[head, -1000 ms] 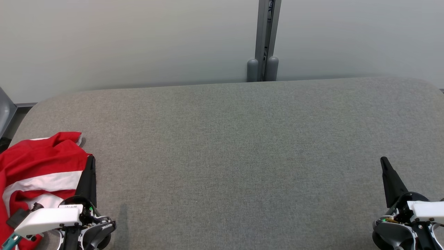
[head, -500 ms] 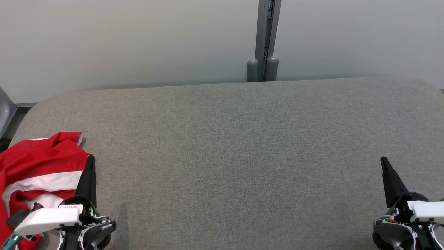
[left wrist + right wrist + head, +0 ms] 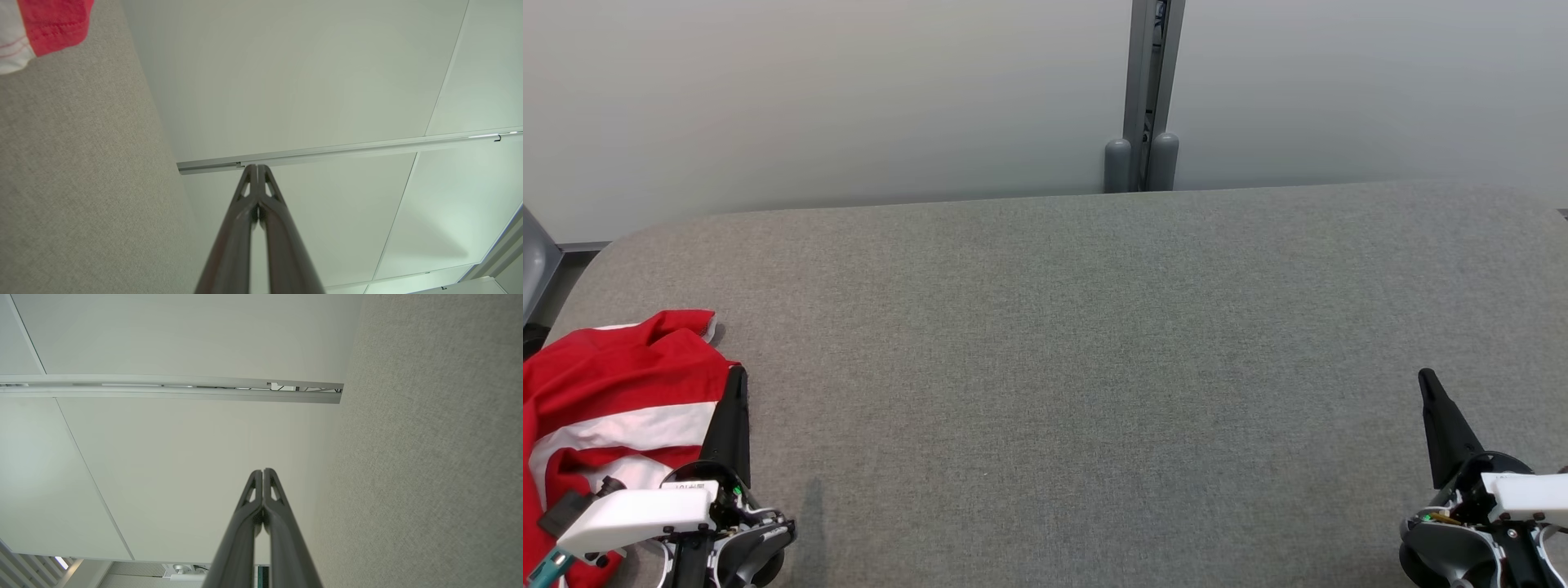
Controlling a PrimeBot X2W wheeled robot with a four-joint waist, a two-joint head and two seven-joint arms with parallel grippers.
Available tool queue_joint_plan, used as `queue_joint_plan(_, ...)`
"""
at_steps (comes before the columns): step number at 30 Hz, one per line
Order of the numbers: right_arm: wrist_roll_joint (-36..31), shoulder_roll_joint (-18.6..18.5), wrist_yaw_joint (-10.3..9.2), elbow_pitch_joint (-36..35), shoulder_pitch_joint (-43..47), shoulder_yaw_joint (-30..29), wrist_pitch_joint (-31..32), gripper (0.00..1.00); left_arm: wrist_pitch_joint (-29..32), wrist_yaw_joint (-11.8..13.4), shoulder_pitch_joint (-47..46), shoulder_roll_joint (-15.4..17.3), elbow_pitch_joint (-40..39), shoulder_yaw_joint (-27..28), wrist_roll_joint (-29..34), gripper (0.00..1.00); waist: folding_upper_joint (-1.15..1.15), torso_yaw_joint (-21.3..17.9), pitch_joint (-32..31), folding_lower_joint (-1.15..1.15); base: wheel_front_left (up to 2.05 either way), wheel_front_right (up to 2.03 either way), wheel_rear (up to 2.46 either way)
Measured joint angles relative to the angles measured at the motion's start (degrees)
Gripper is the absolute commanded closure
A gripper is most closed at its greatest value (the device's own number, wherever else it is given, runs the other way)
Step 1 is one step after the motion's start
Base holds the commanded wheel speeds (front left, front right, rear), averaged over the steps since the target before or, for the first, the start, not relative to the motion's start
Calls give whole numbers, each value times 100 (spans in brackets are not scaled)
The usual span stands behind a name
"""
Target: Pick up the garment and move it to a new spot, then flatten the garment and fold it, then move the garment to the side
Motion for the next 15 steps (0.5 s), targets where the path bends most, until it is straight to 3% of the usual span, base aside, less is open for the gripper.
queue_joint_plan(15, 0, 0, 0, 0, 0, 2, 0, 100, 0, 0, 0, 0, 0, 0, 0, 100, 0, 0, 0, 0, 0, 0, 0)
